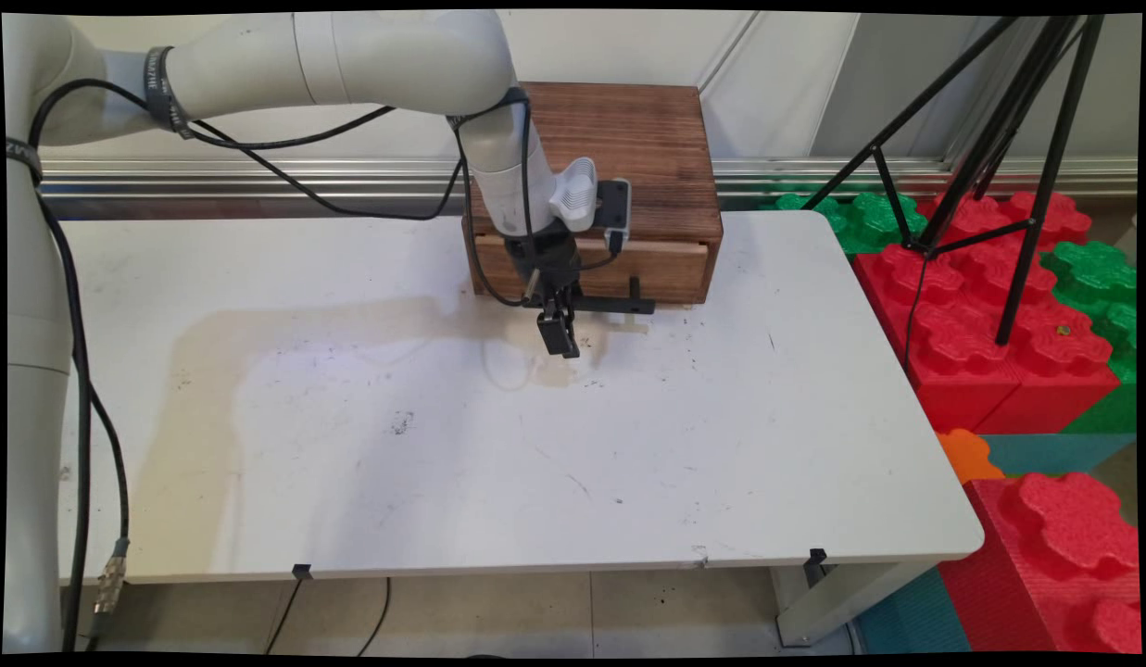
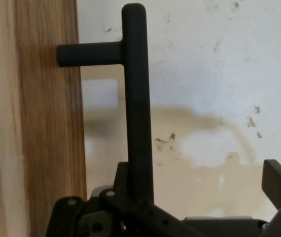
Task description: Open the drawer
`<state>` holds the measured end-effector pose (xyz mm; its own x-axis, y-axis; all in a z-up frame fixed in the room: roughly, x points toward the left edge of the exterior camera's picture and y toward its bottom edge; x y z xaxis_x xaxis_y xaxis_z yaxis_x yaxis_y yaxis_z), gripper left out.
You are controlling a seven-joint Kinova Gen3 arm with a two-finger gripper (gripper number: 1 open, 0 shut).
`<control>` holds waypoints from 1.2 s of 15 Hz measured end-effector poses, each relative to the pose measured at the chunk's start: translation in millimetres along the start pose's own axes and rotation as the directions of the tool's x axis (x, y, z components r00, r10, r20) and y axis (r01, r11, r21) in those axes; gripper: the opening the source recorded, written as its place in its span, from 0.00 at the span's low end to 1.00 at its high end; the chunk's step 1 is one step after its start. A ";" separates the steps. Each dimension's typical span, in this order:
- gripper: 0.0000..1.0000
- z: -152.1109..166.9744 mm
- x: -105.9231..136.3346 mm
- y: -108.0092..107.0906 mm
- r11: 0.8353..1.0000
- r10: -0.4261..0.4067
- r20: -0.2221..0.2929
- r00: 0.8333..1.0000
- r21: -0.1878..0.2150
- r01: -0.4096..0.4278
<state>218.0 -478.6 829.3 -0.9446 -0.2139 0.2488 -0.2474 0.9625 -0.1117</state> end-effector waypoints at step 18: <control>1.00 -1.5 6.2 51.4 0.998 -0.038 -0.023 0.999 -0.059 0.036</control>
<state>199.7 -430.2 826.6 -0.9293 -0.2462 0.2754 -0.2684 0.9622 -0.0456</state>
